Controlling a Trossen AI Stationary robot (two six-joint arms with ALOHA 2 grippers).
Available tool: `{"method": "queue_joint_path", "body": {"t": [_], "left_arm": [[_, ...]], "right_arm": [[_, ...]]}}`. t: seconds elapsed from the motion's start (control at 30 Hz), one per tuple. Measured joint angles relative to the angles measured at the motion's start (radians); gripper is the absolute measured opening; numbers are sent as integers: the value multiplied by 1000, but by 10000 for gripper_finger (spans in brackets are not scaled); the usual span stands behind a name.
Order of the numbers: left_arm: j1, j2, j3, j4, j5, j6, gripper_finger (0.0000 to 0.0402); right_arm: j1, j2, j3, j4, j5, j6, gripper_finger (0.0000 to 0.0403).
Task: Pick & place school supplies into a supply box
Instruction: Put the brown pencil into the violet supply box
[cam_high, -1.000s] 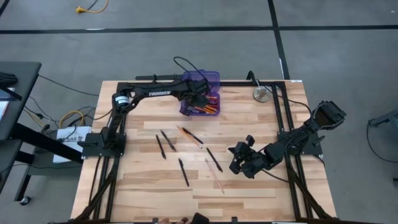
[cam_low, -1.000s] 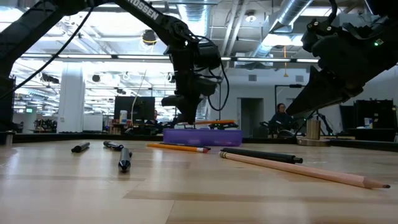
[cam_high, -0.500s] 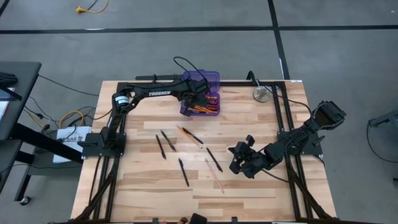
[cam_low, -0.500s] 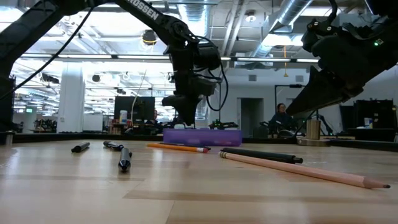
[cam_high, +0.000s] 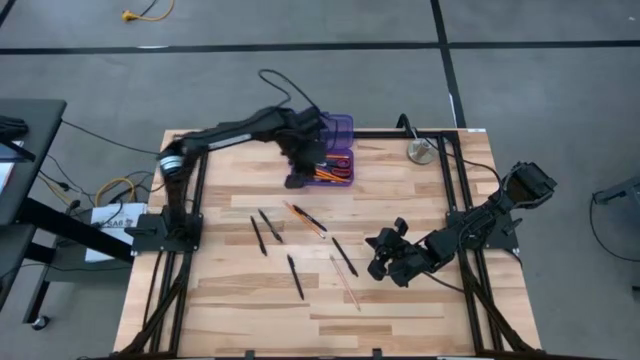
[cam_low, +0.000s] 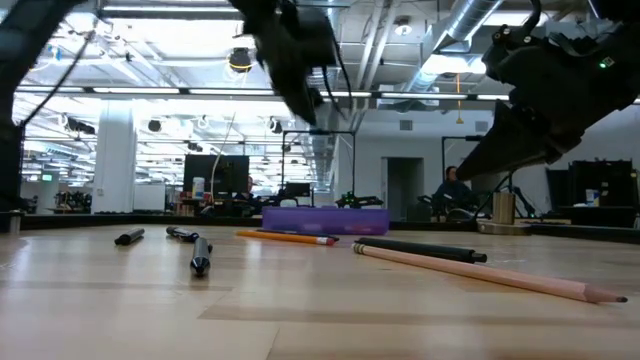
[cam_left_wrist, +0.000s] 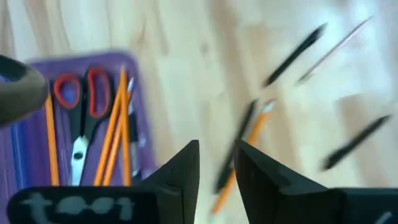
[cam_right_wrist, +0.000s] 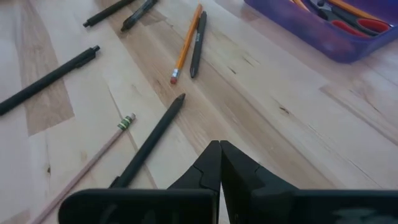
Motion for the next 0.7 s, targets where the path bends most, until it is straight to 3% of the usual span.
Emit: {"method": "queue_joint_path", "body": {"t": [0.17,0.3,0.5,0.7], "left_arm": [[-43,-250,-149,97,90,-110,82],[-102,-487,-369,282,73,-256,81],[-234,-846,-782,659,-120,-523,81],[-395,-1123,-1112,874,-374,-684,81]], "right_arm": [[-6,0,0,30,2,-1,0],[-19,0,0,91,1,-36,0],[-47,0,0,232,-32,-131,0],[-87,0,28,246,-103,-163,0]]}}
